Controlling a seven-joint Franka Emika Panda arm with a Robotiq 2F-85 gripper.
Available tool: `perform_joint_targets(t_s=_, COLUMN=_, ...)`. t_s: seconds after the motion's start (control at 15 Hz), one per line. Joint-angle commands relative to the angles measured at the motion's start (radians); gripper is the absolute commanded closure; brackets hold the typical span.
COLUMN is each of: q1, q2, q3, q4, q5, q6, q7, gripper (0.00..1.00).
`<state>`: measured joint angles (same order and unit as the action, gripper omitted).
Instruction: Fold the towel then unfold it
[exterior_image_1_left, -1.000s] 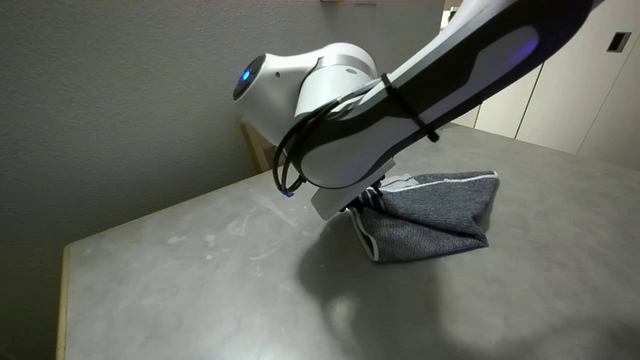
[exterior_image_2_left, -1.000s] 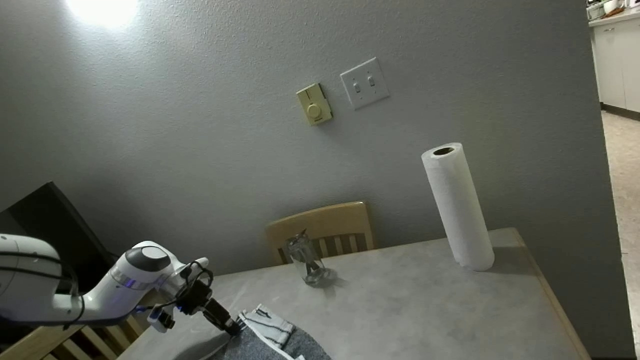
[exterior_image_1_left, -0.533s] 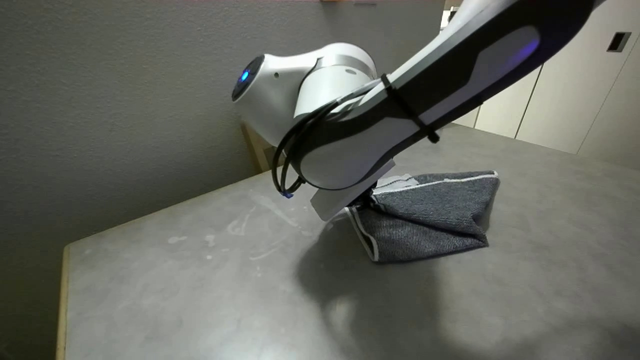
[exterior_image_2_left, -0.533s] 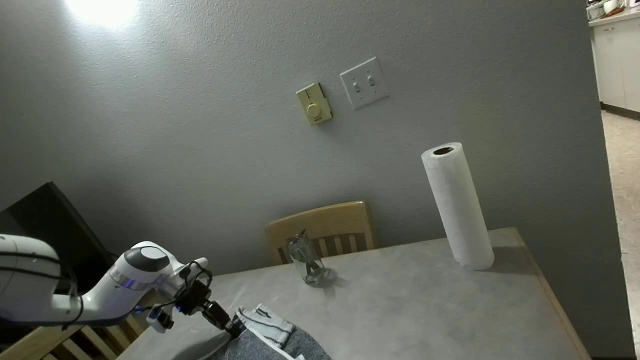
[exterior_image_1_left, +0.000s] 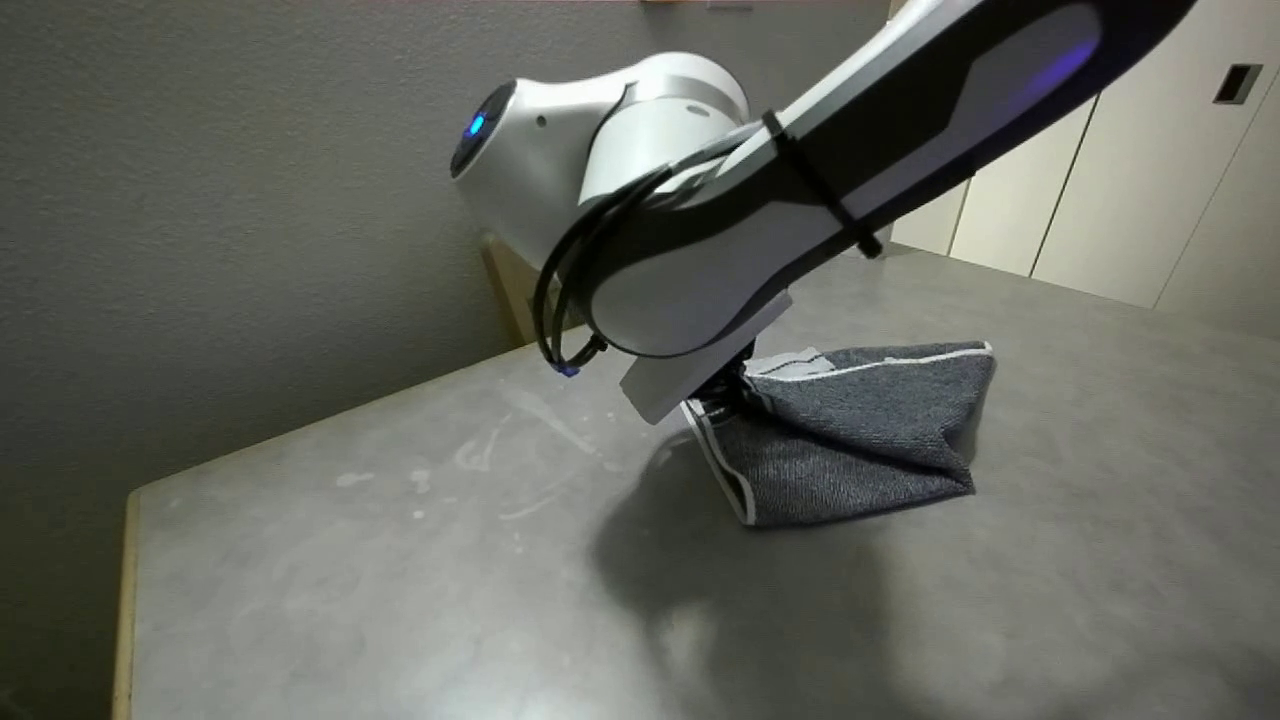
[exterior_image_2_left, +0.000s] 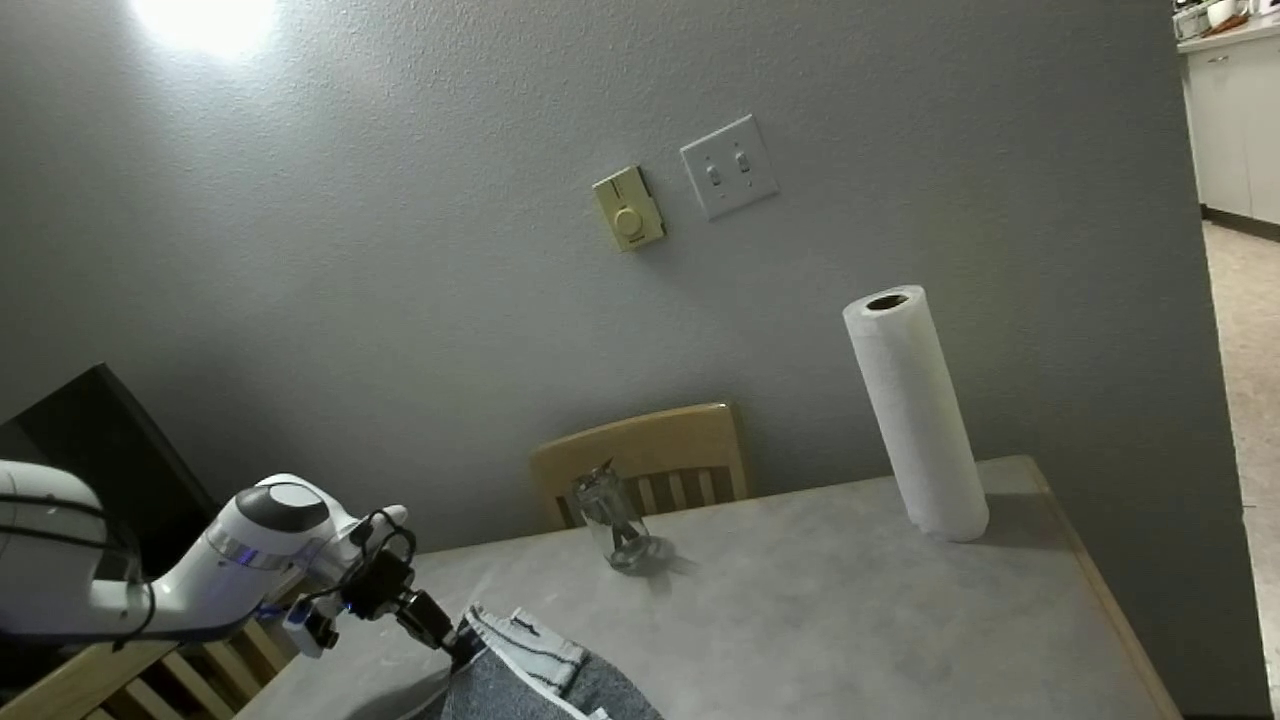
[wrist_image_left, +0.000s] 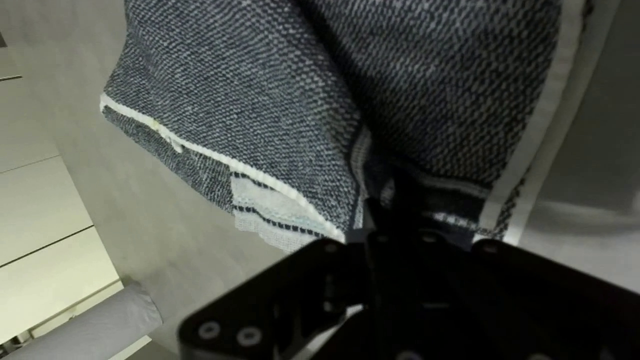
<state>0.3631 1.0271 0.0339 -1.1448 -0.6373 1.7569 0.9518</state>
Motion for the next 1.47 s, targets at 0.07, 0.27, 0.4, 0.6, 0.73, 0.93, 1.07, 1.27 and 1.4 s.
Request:
perform_joint_targets(t_s=0.07, q1=-0.006, q2=-0.137, q3=-0.014, q4=-0.162, q5=-0.024, q6=-0.023, q7=0.006, gripper=0.99)
perform_joint_targets(t_s=0.27, q1=-0.017, q2=-0.235, q3=-0.031, q4=-0.302, q5=-0.035, q6=-0.010, q7=0.041, gripper=0.99)
perform_joint_targets(t_s=0.4, q1=-0.010, q2=-0.290, q3=-0.066, q4=-0.386, q5=-0.024, q6=0.009, q7=0.060, gripper=0.99)
perform_joint_targets(t_s=0.6, q1=-0.031, q2=-0.370, q3=-0.082, q4=-0.523, q5=-0.039, q6=0.045, q7=0.101, gripper=0.99)
perform_joint_targets(t_s=0.73, q1=-0.050, q2=-0.420, q3=-0.089, q4=-0.618, q5=-0.054, q6=0.084, q7=0.125, gripper=0.99)
perform_joint_targets(t_s=0.93, q1=-0.086, q2=-0.471, q3=-0.098, q4=-0.742, q5=-0.124, q6=0.185, q7=0.150, gripper=0.99)
perform_joint_targets(t_s=1.07, q1=-0.116, q2=-0.483, q3=-0.101, q4=-0.788, q5=-0.178, q6=0.252, q7=0.157, gripper=0.99)
perform_joint_targets(t_s=1.27, q1=-0.161, q2=-0.506, q3=-0.113, q4=-0.843, q5=-0.248, q6=0.324, q7=0.160, gripper=0.99)
perform_joint_targets(t_s=1.4, q1=-0.183, q2=-0.528, q3=-0.124, q4=-0.874, q5=-0.295, q6=0.341, q7=0.165, gripper=0.99)
